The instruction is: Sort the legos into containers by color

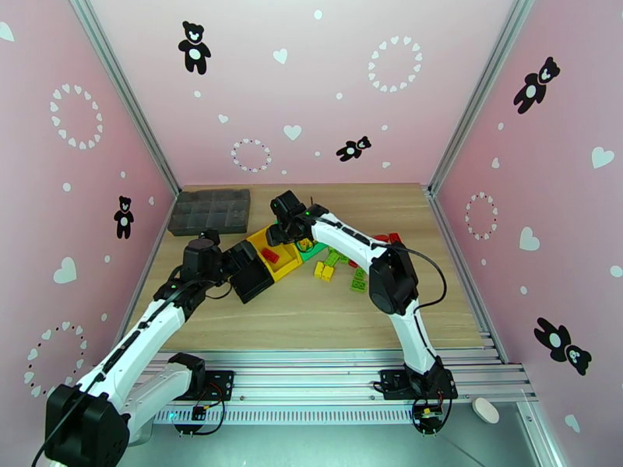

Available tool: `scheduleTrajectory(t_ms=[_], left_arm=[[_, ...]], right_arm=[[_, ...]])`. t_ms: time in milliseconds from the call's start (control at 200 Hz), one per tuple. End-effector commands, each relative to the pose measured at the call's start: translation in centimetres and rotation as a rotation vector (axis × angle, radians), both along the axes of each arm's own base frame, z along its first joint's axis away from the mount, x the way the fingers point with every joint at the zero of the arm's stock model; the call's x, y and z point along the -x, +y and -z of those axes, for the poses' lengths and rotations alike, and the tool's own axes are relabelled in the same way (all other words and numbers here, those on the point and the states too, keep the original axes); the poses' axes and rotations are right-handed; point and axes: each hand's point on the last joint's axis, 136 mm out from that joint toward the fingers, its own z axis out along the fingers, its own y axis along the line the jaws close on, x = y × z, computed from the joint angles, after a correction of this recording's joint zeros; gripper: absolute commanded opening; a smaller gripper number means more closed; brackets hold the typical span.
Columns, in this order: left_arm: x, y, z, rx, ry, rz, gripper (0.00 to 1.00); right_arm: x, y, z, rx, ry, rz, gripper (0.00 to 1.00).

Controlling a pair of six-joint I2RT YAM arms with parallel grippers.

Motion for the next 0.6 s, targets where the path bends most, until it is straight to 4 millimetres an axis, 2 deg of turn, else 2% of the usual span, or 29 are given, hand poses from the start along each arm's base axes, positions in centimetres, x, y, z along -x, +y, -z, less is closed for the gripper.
scheduleTrajectory(t_ms=[0,140,245,310,325,405,596], left_arm=[[-0.4,-1.7,-1.0,-0.015,-0.025,0.056,0.98],[-0.3,-4.4,-1.1,-0.064,-0.034,0.113,0.98],[-0.3,-6.9,-1.1,-0.096,-0.041,0.166,0.98],[-0.1,-8.5,-0.4,-0.125,-0.033,0.203,0.98],[-0.4,-9.2,-1.5,-0.12,-0.054,0.211,0.98],[-0.5,-11.3,-1.4,-0.144,-0.056,0.254,0.98],[-0.5,-16.3,-0.9,-0.169,-0.057,0.351,0.98]], right_arm=[[0.3,-2.4,-3.9,0.009,-0.065,0.028,0.6],[0.5,-5.3,-4.8,0.021,-0.088,0.07,0.59],[0.7,-8.3,-5.3,0.019,-0.098,0.121,0.59],[0.8,-10.6,-5.2,0.027,-0.1,0.163,0.59],[0.9,-11.2,-5.3,0.029,-0.101,0.174,0.59],[1.1,-14.3,-5.3,0.036,-0.106,0.235,0.59],[1.8,-21.9,-3.3,0.066,-0.071,0.39,0.59]])
